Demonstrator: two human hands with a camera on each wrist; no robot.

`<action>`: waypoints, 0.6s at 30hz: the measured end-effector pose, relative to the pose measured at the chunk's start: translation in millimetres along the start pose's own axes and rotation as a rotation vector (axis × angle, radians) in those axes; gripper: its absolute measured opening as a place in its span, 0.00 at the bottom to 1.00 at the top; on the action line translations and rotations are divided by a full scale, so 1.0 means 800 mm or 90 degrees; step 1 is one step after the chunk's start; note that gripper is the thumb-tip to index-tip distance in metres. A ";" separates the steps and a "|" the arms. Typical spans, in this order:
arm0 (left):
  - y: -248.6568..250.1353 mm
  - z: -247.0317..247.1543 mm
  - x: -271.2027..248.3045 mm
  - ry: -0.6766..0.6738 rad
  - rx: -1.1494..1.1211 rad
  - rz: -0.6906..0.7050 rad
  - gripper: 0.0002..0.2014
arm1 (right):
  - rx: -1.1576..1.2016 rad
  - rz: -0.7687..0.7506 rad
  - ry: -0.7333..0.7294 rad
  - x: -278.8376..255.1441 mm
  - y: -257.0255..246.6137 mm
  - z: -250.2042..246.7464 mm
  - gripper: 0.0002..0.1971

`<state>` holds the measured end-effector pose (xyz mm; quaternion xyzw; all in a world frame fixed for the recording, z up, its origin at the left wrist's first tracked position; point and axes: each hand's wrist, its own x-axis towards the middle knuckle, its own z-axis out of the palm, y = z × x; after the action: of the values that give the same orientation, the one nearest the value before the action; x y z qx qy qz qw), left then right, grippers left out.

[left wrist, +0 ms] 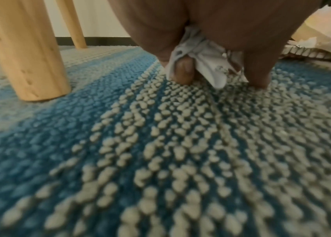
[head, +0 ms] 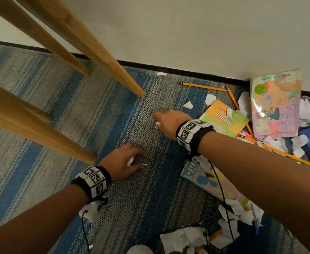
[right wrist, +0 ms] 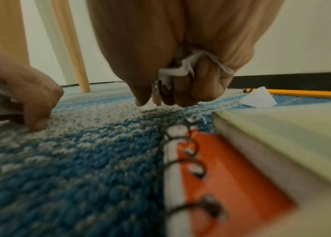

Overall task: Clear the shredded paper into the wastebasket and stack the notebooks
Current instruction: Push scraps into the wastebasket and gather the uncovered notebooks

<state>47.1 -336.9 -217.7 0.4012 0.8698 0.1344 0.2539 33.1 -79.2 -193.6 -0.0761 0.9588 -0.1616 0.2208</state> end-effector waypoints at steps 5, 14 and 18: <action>0.002 0.007 0.011 0.021 -0.024 0.032 0.17 | -0.088 -0.004 -0.041 0.001 -0.015 -0.006 0.18; 0.032 -0.019 0.074 0.117 -0.101 -0.052 0.07 | 0.155 0.148 0.119 -0.012 0.045 -0.038 0.11; 0.056 -0.051 0.134 0.183 -0.104 -0.081 0.04 | 0.131 0.194 0.216 -0.026 0.095 -0.067 0.12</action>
<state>-6.1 -227.2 -199.5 0.3002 0.9069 0.2445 0.1663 22.3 11.2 -166.1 0.1208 0.9609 -0.2339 0.0853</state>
